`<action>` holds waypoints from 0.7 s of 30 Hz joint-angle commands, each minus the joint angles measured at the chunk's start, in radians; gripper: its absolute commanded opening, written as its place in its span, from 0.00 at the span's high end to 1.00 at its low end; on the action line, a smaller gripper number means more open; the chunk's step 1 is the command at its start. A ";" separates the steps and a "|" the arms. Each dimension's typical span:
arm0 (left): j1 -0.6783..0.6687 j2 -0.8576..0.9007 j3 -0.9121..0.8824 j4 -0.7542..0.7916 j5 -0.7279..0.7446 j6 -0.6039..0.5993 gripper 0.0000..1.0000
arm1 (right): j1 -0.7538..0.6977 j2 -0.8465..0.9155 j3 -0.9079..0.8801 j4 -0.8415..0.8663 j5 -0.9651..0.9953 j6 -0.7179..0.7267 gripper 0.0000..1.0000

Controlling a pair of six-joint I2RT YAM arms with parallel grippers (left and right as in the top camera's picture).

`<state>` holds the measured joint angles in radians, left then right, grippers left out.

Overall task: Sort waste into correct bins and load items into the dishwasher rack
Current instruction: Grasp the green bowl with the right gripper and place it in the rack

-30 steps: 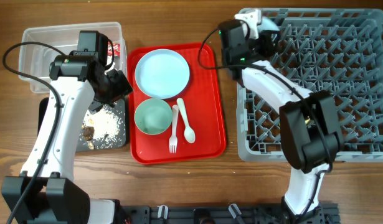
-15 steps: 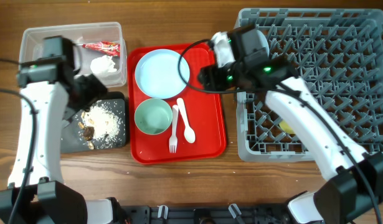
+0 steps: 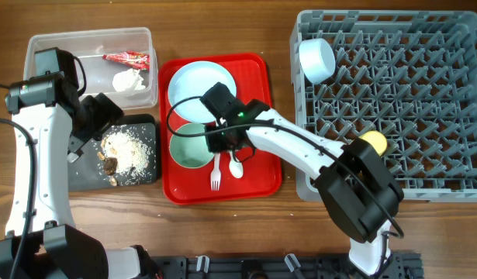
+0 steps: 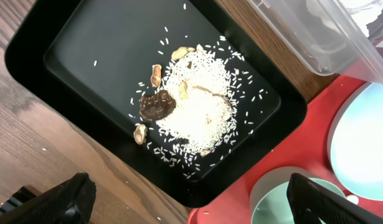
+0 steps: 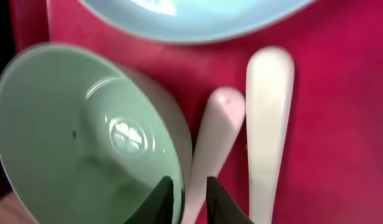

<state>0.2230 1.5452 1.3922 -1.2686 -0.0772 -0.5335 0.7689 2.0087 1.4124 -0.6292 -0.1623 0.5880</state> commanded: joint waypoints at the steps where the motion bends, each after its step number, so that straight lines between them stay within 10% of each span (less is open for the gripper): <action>1: 0.004 -0.019 0.003 -0.001 0.010 -0.006 0.00 | 0.004 0.010 0.000 -0.001 0.064 0.052 0.89; 13: 0.004 -0.019 0.003 -0.001 0.010 -0.006 0.00 | -0.066 -0.124 0.054 -0.074 0.186 -0.066 0.96; 21: 0.004 -0.019 0.003 0.008 0.009 -0.006 0.00 | -0.423 -0.423 0.056 0.101 0.754 -0.632 0.96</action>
<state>0.2230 1.5452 1.3922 -1.2655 -0.0772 -0.5331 0.4316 1.6043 1.4586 -0.5877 0.3569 0.2272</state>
